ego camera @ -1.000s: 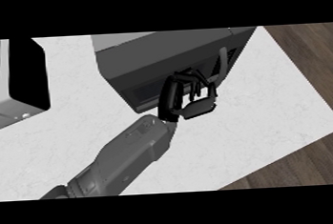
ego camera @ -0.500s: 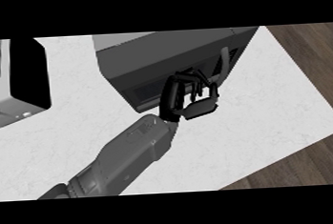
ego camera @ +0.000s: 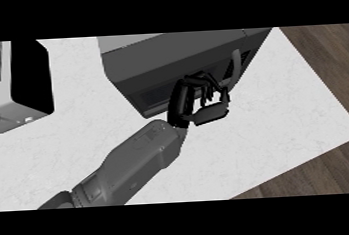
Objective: Pick up the milk, place it into the microwave and close the microwave
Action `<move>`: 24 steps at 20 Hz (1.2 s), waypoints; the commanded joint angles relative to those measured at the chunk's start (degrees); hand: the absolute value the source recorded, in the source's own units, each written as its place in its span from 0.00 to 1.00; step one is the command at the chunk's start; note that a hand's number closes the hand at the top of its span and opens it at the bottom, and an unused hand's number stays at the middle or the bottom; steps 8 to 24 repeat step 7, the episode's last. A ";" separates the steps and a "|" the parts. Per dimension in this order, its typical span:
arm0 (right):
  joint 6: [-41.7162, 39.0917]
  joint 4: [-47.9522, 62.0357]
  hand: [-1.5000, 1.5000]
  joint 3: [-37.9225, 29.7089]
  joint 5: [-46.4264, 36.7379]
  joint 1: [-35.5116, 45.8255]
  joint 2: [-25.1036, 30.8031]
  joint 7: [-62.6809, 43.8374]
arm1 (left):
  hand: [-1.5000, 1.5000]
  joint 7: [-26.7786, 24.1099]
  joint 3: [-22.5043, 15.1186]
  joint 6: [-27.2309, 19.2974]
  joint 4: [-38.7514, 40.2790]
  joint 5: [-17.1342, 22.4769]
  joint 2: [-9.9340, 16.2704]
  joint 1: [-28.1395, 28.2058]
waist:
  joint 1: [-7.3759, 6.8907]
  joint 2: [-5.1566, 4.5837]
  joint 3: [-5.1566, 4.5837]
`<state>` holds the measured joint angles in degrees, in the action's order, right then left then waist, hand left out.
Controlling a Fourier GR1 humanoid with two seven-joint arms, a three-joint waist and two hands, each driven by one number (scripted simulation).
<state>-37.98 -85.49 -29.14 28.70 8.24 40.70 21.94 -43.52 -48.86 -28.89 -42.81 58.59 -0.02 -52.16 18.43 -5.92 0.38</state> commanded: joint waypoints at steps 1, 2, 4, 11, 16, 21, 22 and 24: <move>-1.73 2.01 0.00 -0.04 1.15 0.98 0.60 0.53 | 1.00 1.86 1.72 0.89 4.26 1.12 0.02 -5.13 | 0.24 -0.58 -0.05; -1.22 2.53 0.00 -0.61 1.36 1.71 1.50 -0.04 | 1.00 1.22 1.62 0.63 4.28 1.33 0.02 -4.54 | 0.18 -0.83 -0.18; -1.57 2.94 0.00 -0.52 1.58 2.14 2.05 -0.33 | 1.00 1.26 1.72 1.16 4.29 1.98 0.02 -4.97 | 0.12 -0.83 -0.23; -2.42 4.26 0.00 -1.10 2.14 2.47 3.31 -0.55 | 1.00 0.89 1.22 1.02 4.53 2.43 0.02 -5.08 | 0.51 -0.54 -0.16; -2.42 4.26 0.00 -1.10 2.14 2.47 3.31 -0.55 | 1.00 0.89 1.22 1.02 4.53 2.43 0.02 -5.08 | 0.51 -0.54 -0.16; -2.42 4.26 0.00 -1.10 2.14 2.47 3.31 -0.55 | 1.00 0.89 1.22 1.02 4.53 2.43 0.02 -5.08 | 0.51 -0.54 -0.16; -2.42 4.26 0.00 -1.10 2.14 2.47 3.31 -0.55 | 1.00 0.89 1.22 1.02 4.53 2.43 0.02 -5.08 | 0.51 -0.54 -0.16; -2.42 4.26 0.00 -1.10 2.14 2.47 3.31 -0.55 | 1.00 0.89 1.22 1.02 4.53 2.43 0.02 -5.08 | 0.51 -0.54 -0.16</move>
